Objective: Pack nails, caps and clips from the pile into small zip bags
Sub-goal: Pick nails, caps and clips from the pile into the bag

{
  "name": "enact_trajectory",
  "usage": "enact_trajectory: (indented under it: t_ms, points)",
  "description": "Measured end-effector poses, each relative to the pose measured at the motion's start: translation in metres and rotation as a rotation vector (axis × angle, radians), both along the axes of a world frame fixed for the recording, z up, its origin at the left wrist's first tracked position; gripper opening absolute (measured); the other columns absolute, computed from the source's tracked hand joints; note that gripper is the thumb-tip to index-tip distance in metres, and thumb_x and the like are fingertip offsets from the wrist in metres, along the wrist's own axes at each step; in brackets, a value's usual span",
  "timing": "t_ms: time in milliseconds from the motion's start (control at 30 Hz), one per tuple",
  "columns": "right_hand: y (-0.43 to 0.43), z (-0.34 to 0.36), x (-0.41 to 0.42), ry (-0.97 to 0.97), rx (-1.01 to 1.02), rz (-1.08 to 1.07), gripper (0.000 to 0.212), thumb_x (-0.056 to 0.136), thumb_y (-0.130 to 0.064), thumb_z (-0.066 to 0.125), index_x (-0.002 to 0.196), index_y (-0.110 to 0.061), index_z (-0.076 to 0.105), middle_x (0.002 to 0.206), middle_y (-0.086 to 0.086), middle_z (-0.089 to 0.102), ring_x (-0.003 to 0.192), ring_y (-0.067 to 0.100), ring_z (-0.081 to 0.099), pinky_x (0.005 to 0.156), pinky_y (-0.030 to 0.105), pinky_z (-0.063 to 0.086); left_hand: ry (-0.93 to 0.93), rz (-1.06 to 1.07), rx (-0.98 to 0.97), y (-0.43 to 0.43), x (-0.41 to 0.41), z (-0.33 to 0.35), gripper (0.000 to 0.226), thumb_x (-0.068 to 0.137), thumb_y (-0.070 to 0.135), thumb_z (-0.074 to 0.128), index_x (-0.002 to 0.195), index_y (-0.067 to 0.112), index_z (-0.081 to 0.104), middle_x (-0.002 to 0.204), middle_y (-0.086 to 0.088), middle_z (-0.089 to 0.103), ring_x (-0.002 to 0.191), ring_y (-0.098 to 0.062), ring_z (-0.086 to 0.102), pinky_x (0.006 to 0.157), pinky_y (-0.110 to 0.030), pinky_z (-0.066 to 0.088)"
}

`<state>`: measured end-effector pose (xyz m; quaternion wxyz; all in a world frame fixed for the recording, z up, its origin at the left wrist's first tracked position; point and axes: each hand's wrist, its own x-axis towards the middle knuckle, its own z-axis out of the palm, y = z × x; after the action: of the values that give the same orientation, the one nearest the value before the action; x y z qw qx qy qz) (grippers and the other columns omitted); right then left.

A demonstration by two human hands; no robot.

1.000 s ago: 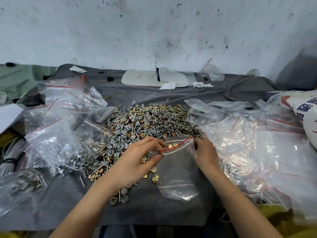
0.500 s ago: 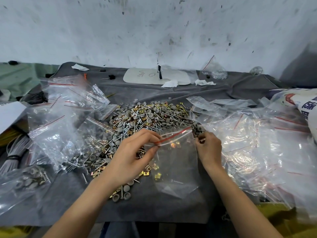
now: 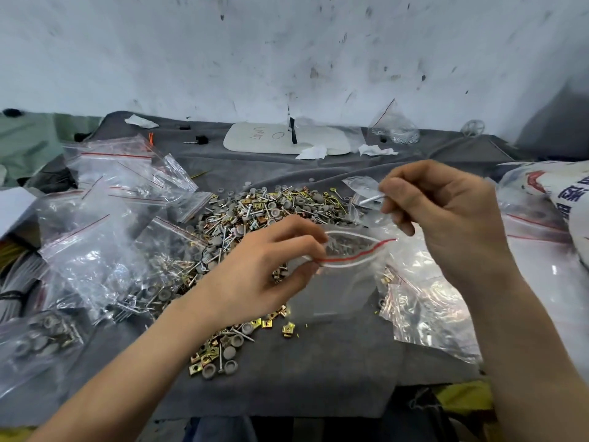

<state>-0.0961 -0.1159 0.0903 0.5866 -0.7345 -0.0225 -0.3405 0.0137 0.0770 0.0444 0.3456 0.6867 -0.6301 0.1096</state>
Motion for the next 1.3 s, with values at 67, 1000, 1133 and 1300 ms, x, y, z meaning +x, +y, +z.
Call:
enact_trajectory:
  t_ms: [67, 1000, 1133, 1300]
  points:
    - [0.008, 0.005, -0.001, 0.075, -0.072, 0.076, 0.004, 0.079, -0.022, 0.071, 0.076, -0.021, 0.07, 0.061, 0.001, 0.066, 0.049, 0.007, 0.053, 0.046, 0.012, 0.04, 0.009, -0.005, 0.009, -0.001, -0.001, -0.001, 0.014, 0.091, 0.01, 0.06, 0.097, 0.001, 0.069, 0.115, -0.01, 0.062, 0.104, -0.017, 0.061, 0.088, -0.021, 0.047]
    - [0.051, -0.159, 0.078, 0.903, -0.534, -0.239, 0.017, 0.083, -0.038, 0.07, 0.083, -0.025, 0.059, 0.099, -0.001, 0.066, 0.098, 0.025, 0.062, 0.079, 0.032, 0.045, 0.133, 0.401, -0.15, 0.053, 0.044, 0.002, 0.029, 0.088, 0.03, 0.053, 0.095, 0.006, 0.068, 0.111, 0.002, 0.065, 0.104, -0.009, 0.061, 0.09, -0.029, 0.048]
    - [0.058, -0.161, 0.079, 0.902, -0.527, -0.22, 0.017, 0.084, -0.025, 0.067, 0.075, -0.029, 0.053, 0.101, 0.002, 0.063, 0.1, 0.029, 0.062, 0.083, 0.035, 0.049, 0.133, 0.398, -0.148, 0.054, 0.046, 0.0, 0.031, 0.087, 0.03, 0.053, 0.095, 0.005, 0.069, 0.11, 0.0, 0.065, 0.103, -0.011, 0.061, 0.091, -0.032, 0.048]
    - [0.036, -0.148, 0.07, 0.842, -0.425, -0.336, 0.004, 0.091, -0.018, 0.062, 0.093, -0.018, 0.065, 0.099, 0.003, 0.066, 0.089, 0.021, 0.064, 0.082, 0.032, 0.051, 0.164, 0.405, -0.137, 0.055, 0.045, -0.002, 0.031, 0.087, 0.032, 0.053, 0.096, 0.007, 0.069, 0.112, 0.001, 0.065, 0.106, -0.014, 0.062, 0.093, -0.041, 0.049]
